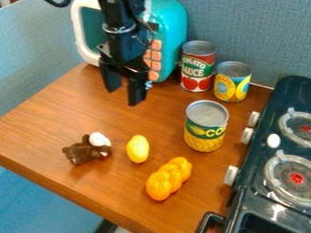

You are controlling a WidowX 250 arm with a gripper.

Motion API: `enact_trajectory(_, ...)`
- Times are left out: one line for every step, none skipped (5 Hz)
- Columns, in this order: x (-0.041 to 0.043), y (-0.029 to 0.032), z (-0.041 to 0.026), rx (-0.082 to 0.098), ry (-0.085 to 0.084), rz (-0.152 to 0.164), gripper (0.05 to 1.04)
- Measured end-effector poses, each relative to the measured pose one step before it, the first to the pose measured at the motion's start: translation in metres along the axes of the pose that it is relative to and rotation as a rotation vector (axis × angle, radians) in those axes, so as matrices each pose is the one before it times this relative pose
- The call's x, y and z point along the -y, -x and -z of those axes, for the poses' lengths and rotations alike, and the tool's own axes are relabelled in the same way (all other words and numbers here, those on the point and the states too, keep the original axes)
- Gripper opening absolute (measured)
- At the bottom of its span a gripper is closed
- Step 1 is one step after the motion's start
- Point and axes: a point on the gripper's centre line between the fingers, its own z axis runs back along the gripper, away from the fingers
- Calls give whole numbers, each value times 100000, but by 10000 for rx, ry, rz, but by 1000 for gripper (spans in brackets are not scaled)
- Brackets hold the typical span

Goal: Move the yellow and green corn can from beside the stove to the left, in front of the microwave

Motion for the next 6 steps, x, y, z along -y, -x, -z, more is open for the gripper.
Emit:
enact_trajectory(2855,-1408,-8,394,198,250,1001)
enact_trajectory(2250,-1527,-149,94,109,346,1001)
enact_trajectory(2153,-1742,-831,269,64,378,1001)
enact_trajectory(529,-1701,279,174,50,15,1001)
enact_trajectory(537,-1216,519,36,-2,6,1001)
enact_trajectory(494,-172,1696,-435,49,-80,1001)
